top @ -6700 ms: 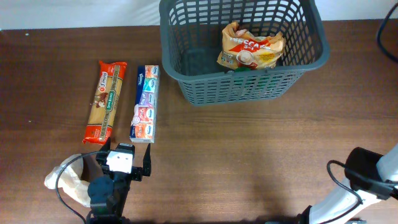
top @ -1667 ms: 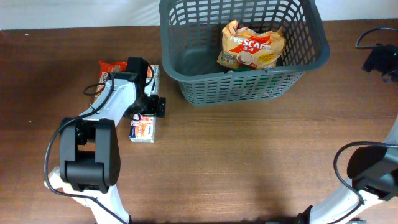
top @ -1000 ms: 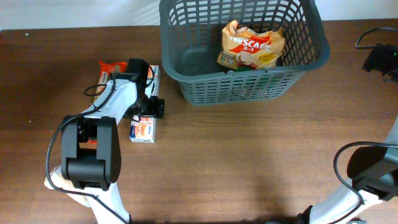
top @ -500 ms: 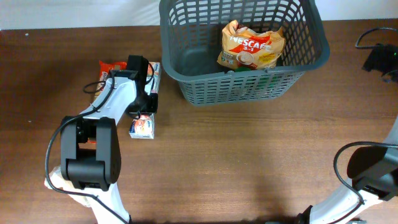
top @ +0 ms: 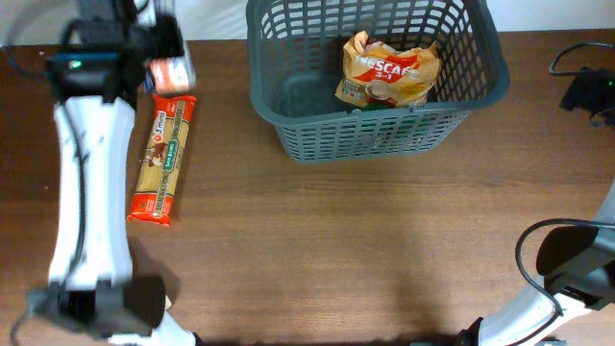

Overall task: Pack container
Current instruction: 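Lift the tissue multipack and place it upright in the basket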

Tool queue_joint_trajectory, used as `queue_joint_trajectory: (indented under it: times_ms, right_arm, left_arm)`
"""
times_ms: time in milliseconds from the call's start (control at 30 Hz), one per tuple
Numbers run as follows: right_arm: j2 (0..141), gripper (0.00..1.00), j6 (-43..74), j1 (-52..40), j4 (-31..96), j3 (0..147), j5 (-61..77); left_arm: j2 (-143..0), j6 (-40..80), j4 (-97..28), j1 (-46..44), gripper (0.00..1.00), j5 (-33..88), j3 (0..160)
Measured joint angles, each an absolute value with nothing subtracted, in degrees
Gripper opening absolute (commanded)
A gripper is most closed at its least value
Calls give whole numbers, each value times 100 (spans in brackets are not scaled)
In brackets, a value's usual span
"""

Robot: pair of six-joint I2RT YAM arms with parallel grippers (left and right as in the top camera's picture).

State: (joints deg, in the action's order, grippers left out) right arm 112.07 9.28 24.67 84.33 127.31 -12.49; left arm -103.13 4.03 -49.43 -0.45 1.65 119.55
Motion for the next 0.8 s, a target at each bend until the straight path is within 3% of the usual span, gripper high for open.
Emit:
queue_joint_trajectory:
  times_ms: [333, 800]
  right_arm:
    - [11207, 99, 926, 2467, 8433, 12731, -1249]
    - [11207, 99, 926, 2467, 8433, 12731, -1251]
  left_arm:
    - [-9795, -401, -3739, -2246, 2, 777, 13196]
    - [-11987, -467, -2945, -2443, 2, 1111, 13069]
